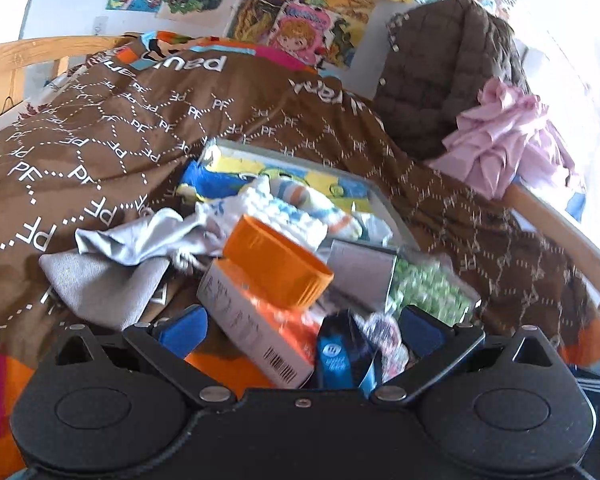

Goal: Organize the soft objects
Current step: 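Move both tools back from the tray to the pile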

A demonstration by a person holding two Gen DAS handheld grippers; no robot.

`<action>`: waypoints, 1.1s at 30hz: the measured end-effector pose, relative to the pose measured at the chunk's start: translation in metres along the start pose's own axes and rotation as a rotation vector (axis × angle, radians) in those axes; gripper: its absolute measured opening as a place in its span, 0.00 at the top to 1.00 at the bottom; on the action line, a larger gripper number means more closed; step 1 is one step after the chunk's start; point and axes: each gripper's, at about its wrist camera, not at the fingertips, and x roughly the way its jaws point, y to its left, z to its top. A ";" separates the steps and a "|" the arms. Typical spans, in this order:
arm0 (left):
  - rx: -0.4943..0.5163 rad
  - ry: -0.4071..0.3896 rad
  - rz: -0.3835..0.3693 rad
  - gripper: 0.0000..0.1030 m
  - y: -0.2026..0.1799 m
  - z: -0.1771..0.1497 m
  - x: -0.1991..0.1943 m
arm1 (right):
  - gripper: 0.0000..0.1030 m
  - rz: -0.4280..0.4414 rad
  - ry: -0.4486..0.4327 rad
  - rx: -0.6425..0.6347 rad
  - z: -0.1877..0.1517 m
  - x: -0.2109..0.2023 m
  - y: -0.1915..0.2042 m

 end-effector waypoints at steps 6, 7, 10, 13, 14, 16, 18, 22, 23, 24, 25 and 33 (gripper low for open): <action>0.088 0.022 -0.006 0.01 0.000 -0.011 0.007 | 0.00 -0.007 0.074 -0.029 -0.003 0.015 0.003; 0.104 0.027 -0.006 0.01 -0.001 -0.013 0.009 | 0.00 -0.010 0.085 -0.036 -0.004 0.018 0.004; 0.130 0.041 -0.008 0.01 0.000 -0.018 0.014 | 0.00 -0.017 0.119 -0.057 -0.006 0.024 0.007; 0.152 0.058 -0.012 0.01 0.001 -0.023 0.018 | 0.00 -0.031 0.146 -0.078 -0.008 0.030 0.010; 0.160 0.060 -0.015 0.01 0.002 -0.025 0.019 | 0.00 -0.034 0.153 -0.083 -0.009 0.031 0.010; 0.179 0.063 -0.022 0.01 0.001 -0.027 0.020 | 0.00 -0.039 0.167 -0.090 -0.010 0.034 0.011; 0.198 0.067 -0.027 0.01 0.001 -0.028 0.021 | 0.00 -0.043 0.179 -0.096 -0.010 0.036 0.011; 0.234 0.067 -0.033 0.01 -0.001 -0.030 0.022 | 0.00 -0.046 0.186 -0.109 -0.010 0.038 0.013; 0.242 0.066 -0.034 0.01 -0.001 -0.030 0.022 | 0.00 -0.046 0.187 -0.112 -0.010 0.038 0.013; 0.248 0.066 -0.035 0.01 -0.001 -0.030 0.022 | 0.00 -0.045 0.188 -0.114 -0.010 0.038 0.014; 0.252 0.066 -0.035 0.01 -0.001 -0.030 0.022 | 0.00 -0.045 0.189 -0.116 -0.010 0.039 0.014; 0.289 0.073 -0.046 0.01 -0.005 -0.028 0.025 | 0.00 -0.046 0.196 -0.136 -0.011 0.042 0.017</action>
